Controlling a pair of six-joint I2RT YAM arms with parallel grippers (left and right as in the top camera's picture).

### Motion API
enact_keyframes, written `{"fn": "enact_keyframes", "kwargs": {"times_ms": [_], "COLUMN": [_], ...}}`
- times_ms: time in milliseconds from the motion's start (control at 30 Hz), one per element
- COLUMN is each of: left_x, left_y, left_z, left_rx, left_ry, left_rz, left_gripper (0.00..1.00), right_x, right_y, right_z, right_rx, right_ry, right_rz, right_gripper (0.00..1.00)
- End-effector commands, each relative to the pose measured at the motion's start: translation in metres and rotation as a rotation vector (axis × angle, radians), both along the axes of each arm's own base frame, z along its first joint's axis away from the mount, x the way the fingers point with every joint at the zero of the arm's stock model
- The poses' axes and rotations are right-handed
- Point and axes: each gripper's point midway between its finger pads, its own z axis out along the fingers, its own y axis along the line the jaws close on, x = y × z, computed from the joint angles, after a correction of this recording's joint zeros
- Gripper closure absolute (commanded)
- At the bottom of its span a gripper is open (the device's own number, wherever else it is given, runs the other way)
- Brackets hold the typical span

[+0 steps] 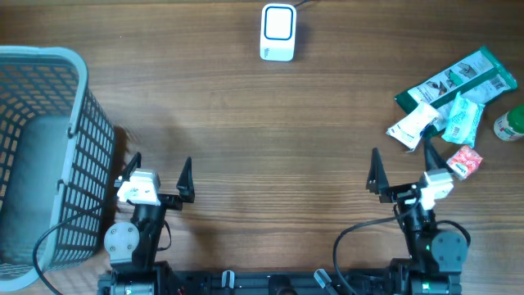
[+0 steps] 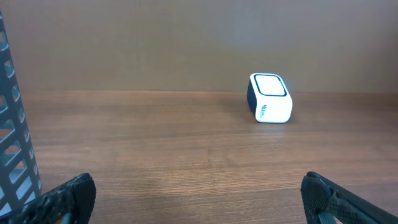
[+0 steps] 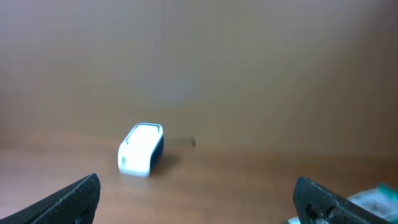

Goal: Scan the item barcode

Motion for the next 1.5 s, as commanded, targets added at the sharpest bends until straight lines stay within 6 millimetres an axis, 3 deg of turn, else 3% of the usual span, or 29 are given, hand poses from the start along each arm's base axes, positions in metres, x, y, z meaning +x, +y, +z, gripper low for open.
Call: {"fn": "enact_keyframes", "kwargs": {"times_ms": [0,167,833,933,1467], "left_x": [0.000,0.000,0.000,0.001,0.001], "left_y": [0.002,0.002,-0.001,0.007,0.002], "left_z": [-0.002,-0.002,-0.001,-0.007,-0.007], "left_rx": [-0.010,-0.010,-0.048,-0.101,-0.048], "left_ry": [0.003,0.003,0.008,0.033,0.029], "left_rz": [0.010,0.010,-0.001,0.095,0.067], "left_gripper": [0.00,0.00,0.00,0.00,0.00], "right_x": [0.002,0.004,0.004,0.004,0.004], "right_y": [-0.006,-0.025,-0.024,-0.024,-0.024], "right_z": [-0.016,-0.035,-0.036,-0.036,-0.036], "right_rx": [-0.013,0.072,0.018,0.018,0.017], "right_ry": [0.063,0.147,0.146,0.146,0.146], "right_rz": [-0.037,-0.145,-0.140,-0.140,-0.140], "right_gripper": [0.00,0.00,0.00,0.00,0.00]}}
